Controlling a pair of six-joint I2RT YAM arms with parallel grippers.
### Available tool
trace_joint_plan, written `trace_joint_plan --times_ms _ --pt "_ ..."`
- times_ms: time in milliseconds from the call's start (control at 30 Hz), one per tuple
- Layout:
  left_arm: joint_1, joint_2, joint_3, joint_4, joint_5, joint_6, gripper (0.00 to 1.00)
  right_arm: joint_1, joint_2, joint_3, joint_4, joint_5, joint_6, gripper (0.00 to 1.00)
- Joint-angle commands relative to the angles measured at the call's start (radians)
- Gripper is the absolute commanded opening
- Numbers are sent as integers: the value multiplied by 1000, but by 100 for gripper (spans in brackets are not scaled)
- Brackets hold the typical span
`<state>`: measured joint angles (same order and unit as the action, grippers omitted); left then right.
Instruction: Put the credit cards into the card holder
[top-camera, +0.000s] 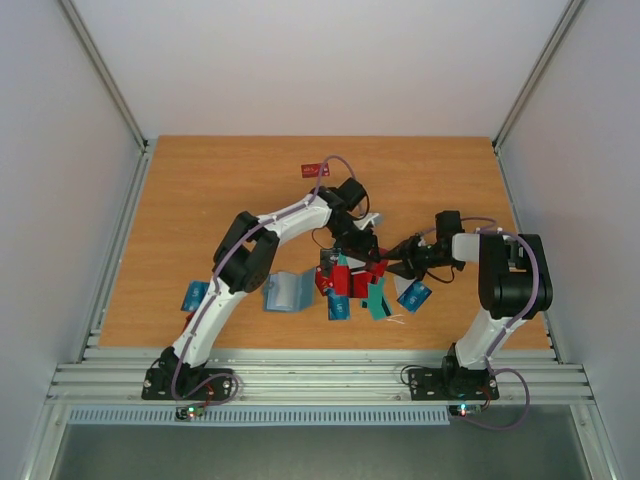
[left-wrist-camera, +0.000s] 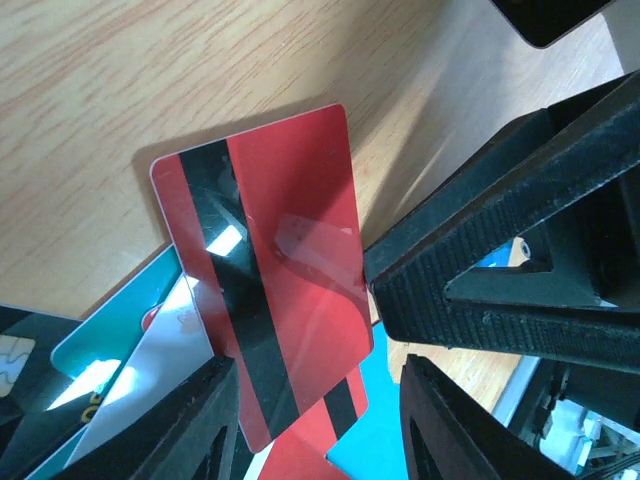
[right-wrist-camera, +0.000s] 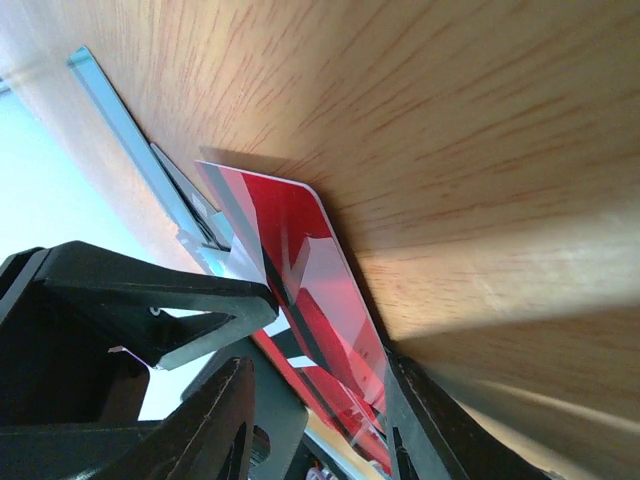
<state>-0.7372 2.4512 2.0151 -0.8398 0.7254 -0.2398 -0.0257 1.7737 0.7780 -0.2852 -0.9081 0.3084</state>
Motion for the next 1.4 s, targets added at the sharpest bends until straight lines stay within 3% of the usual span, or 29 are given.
trace_joint_plan --times_ms 0,167,533,900,1367 --pt "-33 26 -53 50 90 -49 46 -2 27 -26 43 31 -19 37" --pt "-33 5 -102 125 123 -104 46 -2 21 -24 21 22 -39 36" --pt "-25 -123 -117 92 -22 -131 43 0 -124 66 -304 154 -218 36" --pt "4 -75 5 -12 -147 -46 39 20 -101 95 -323 184 -241 36" --pt "3 18 61 121 -97 -119 38 26 -104 95 -338 199 -239 36"
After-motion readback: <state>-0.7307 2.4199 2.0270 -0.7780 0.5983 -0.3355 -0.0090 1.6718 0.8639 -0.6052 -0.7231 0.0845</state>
